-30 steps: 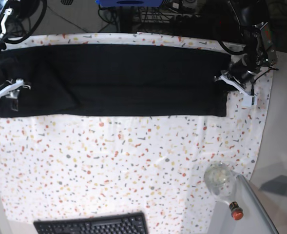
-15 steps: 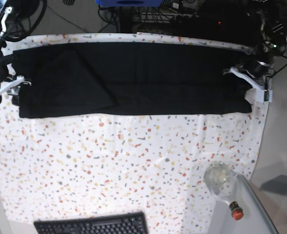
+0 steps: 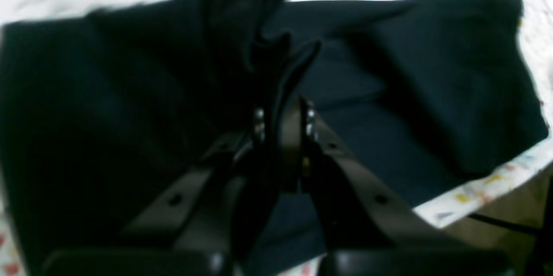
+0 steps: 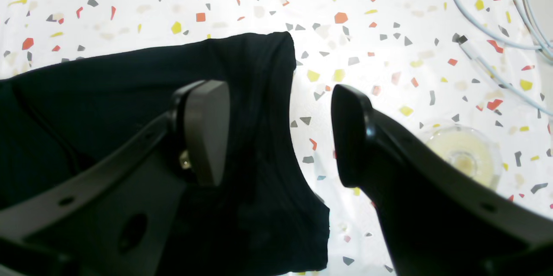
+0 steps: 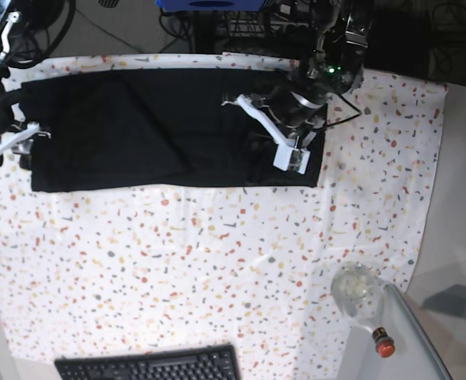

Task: Layout the t-shirt on the table in an organized manner, then fold the t-shirt properly
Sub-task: 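Lift the strip end with the left gripper and fold it toward the right gripper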

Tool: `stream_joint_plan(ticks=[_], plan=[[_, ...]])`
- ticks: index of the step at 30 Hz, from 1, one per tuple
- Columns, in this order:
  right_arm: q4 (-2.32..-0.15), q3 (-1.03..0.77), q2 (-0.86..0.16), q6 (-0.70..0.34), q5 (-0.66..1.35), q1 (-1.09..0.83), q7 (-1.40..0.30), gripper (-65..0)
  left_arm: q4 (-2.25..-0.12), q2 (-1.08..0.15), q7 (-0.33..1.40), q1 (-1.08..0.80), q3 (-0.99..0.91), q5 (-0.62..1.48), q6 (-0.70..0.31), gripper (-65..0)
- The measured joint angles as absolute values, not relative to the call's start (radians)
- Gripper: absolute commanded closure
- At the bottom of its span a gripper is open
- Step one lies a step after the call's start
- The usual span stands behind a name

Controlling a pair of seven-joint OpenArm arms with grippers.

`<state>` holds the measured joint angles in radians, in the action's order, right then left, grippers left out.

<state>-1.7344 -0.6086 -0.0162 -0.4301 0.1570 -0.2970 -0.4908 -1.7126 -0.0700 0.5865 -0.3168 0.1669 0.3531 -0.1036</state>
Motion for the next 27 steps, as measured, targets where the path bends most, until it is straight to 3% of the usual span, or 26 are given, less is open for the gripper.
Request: stream_joint_plan(ticks=[6, 27], plan=[[-1.734, -0.609, -0.016, -0.43, 0.157, -0.297, -0.493, -34.7, -1.615, -0.067, 0.579, -0.224, 0.3, 0.36, -0.014, 0.0], [-1.734, -0.609, -0.017, -0.43, 0.157, -0.281, -0.494, -34.8, -1.523, -0.036, 0.583, -0.167, 0.361, 0.355, -0.008, 0.0]])
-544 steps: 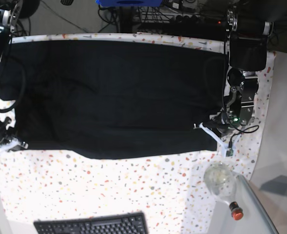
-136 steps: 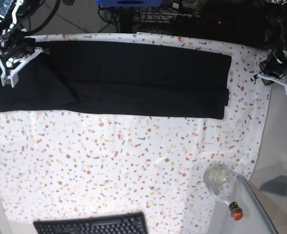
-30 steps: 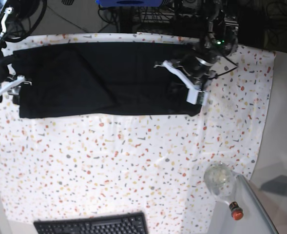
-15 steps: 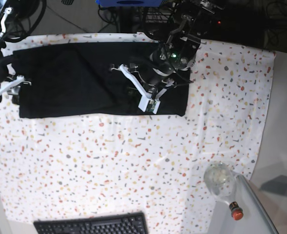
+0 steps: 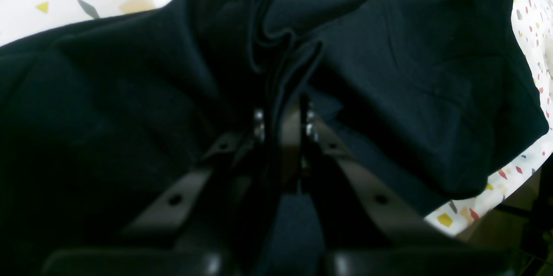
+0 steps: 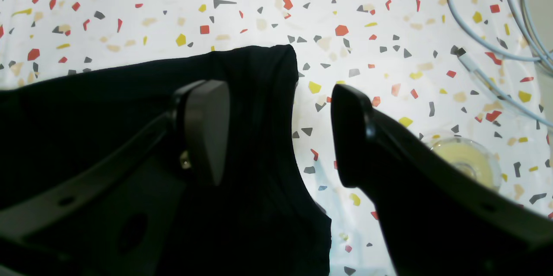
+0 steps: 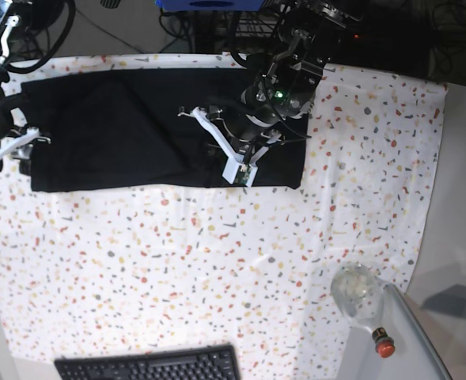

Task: Layout the t-shirt on the table in an organized manner, then fold the t-shirt properly
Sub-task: 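Lift the strip end with the left gripper and fold it toward the right gripper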

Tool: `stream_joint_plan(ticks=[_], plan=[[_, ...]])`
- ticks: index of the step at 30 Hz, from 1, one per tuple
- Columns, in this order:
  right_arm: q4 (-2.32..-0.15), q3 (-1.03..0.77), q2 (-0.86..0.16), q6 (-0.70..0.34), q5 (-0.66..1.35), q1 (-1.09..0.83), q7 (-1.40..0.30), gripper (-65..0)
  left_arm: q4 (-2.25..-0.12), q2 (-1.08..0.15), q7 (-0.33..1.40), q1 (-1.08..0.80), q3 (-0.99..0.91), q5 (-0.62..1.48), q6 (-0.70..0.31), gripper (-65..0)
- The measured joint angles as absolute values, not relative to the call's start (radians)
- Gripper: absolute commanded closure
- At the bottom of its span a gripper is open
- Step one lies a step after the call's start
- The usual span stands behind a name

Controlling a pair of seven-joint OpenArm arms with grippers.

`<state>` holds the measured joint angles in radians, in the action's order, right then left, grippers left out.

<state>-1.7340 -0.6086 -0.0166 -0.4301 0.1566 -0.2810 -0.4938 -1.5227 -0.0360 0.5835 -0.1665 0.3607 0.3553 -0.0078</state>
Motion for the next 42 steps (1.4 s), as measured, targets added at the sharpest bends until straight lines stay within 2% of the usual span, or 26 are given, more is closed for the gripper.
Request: stream_joint_plan(ticks=[19, 20, 24, 26, 28, 32, 36, 39, 42], plan=[[-1.734, -0.609, -0.016, -0.43, 0.157, -0.283, -0.494, -34.8, -1.523, -0.036, 0.583, -0.167, 0.364, 0.356, -0.007, 0.0], [-1.734, -0.609, -0.017, -0.43, 0.157, -0.283, -0.494, -34.8, -1.523, -0.036, 0.583, -0.166, 0.367, 0.356, -0.007, -2.5], [-1.734, -0.609, -0.017, -0.43, 0.157, -0.283, -0.494, -34.8, -1.523, -0.036, 0.583, -0.166, 0.37, 0.36, -0.007, -33.9], [-1.734, -0.609, -0.016, -0.43, 0.157, -0.283, -0.494, -34.8, -1.523, -0.035, 0.583, -0.166, 0.37, 0.36, -0.01, -44.1], [-1.734, -0.609, -0.016, -0.43, 0.157, -0.283, -0.494, -34.8, -1.523, -0.028, 0.583, -0.166, 0.384, 0.359, -0.007, -48.5], [-1.734, -0.609, -0.017, -0.43, 0.157, -0.283, -0.494, -34.8, -1.523, -0.022, 0.584, -0.143, 0.488, 0.362, -0.018, -45.4], [-1.734, -0.609, -0.016, -0.43, 0.157, -0.283, -0.494, -34.8, -1.549, -0.017, 0.585, -0.139, 0.538, 0.367, -0.026, -36.0], [-1.734, -0.612, -0.016, -0.43, 0.157, -0.283, -0.494, -34.8, -1.617, -0.038, 0.591, -0.157, 0.522, 0.366, -0.008, -22.9], [-1.734, -0.615, -0.017, -0.43, 0.157, -0.284, -0.495, -34.8, -1.72, -0.102, 0.58, -0.197, 0.436, 0.364, -0.021, -1.8]])
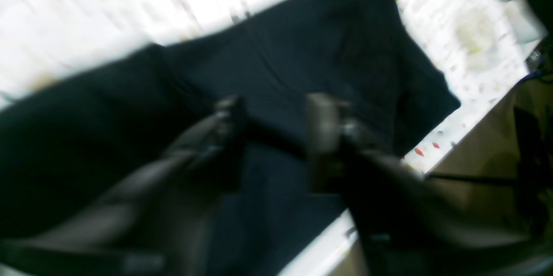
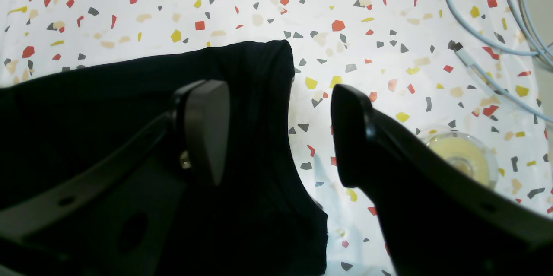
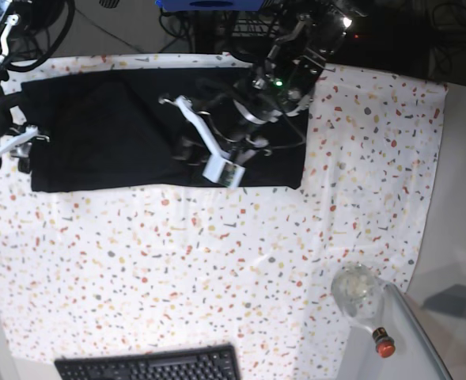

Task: Layout the t-shirt on the table in an organized manner, then fold the t-shirt properly
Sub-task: 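Lift the strip end with the left gripper and fold it toward the right gripper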

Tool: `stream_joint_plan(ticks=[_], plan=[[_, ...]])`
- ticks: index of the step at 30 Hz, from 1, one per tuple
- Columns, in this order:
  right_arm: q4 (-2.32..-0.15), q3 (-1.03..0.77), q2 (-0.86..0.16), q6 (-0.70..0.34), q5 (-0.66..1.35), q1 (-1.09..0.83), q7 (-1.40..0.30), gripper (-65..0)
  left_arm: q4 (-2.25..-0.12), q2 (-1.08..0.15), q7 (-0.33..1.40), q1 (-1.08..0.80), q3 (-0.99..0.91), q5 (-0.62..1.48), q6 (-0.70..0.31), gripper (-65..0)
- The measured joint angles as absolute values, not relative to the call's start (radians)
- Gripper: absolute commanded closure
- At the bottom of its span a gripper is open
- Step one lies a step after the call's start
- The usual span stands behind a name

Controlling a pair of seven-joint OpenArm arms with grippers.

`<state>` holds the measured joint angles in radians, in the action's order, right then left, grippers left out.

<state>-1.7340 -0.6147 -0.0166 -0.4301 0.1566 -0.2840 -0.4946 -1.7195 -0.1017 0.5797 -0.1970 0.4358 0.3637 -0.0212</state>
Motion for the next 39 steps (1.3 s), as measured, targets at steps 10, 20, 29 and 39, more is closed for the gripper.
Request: stream_joint_plan(ticks=[10, 20, 29, 39], plan=[[-1.734, -0.613, -0.016, -0.43, 0.159, -0.289, -0.495, -34.8, -1.721, -0.15, 0.583, -0.307, 0.224, 0.251, -0.008, 0.0], [-1.734, -0.611, -0.016, -0.43, 0.16, -0.288, -0.495, -34.8, -1.605, -0.15, 0.586, -0.329, 0.453, 0.165, -0.018, 0.0], [-1.734, -0.611, -0.016, -0.43, 0.16, -0.283, -0.494, -34.8, -1.635, -0.15, 0.583, -0.257, 0.671, 0.168, -0.031, 0.0], [-1.734, -0.616, -0.019, -0.43, 0.159, -0.283, -0.494, -34.8, -1.721, -0.148, 0.585, -0.224, 0.437, 0.165, -0.019, 0.0]])
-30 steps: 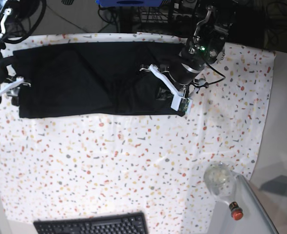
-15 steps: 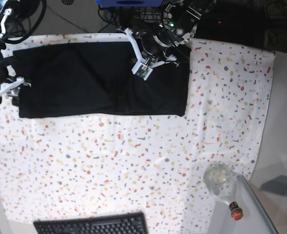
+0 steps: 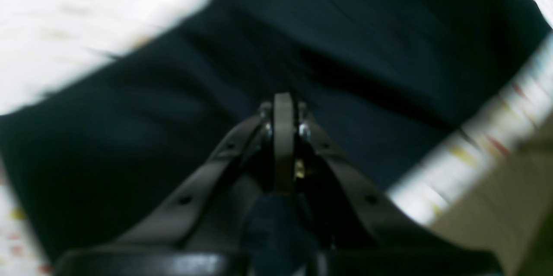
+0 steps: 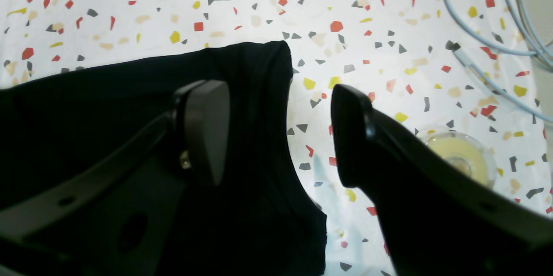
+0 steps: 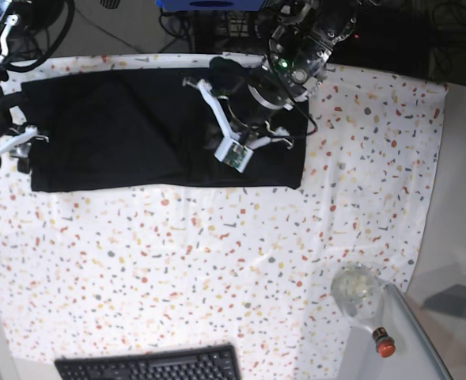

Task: Layout the t-shirt on the table in an organized manner, then fold the t-shirt properly
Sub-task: 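Lift the strip end with the left gripper and fold it toward the right gripper, then release and reposition the left gripper at the folded end of the shirt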

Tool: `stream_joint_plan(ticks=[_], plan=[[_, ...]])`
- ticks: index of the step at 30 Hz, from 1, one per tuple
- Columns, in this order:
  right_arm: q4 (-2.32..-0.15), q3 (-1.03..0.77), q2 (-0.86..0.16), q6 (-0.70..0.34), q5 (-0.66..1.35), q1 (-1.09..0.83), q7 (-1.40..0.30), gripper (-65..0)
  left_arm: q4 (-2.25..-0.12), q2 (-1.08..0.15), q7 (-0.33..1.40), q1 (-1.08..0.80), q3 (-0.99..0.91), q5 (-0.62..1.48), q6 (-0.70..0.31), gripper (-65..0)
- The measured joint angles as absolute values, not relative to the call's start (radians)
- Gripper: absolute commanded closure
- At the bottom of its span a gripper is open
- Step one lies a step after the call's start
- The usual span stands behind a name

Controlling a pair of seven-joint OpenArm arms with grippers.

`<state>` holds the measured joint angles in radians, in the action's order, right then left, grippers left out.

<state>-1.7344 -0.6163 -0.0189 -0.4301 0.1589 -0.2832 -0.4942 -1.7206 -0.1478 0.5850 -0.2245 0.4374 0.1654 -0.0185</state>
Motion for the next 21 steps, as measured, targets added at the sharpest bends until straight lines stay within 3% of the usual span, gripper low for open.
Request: stream_joint_plan(ticks=[8, 15, 21], plan=[[-1.734, -0.613, -0.017, -0.43, 0.157, -0.283, -0.496, -34.8, -1.546, -0.07, 0.581, -0.097, 0.412, 0.164, -0.025, 0.0], [-1.734, -0.611, -0.017, -0.43, 0.158, -0.283, -0.494, -34.8, -1.253, 0.012, 0.579, 0.018, 0.409, 0.163, -0.023, 0.0], [-1.734, -0.611, -0.016, -0.43, 0.157, -0.284, -0.495, -34.8, -1.444, -0.004, 0.58, -0.011, 0.394, 0.167, -0.022, 0.0]])
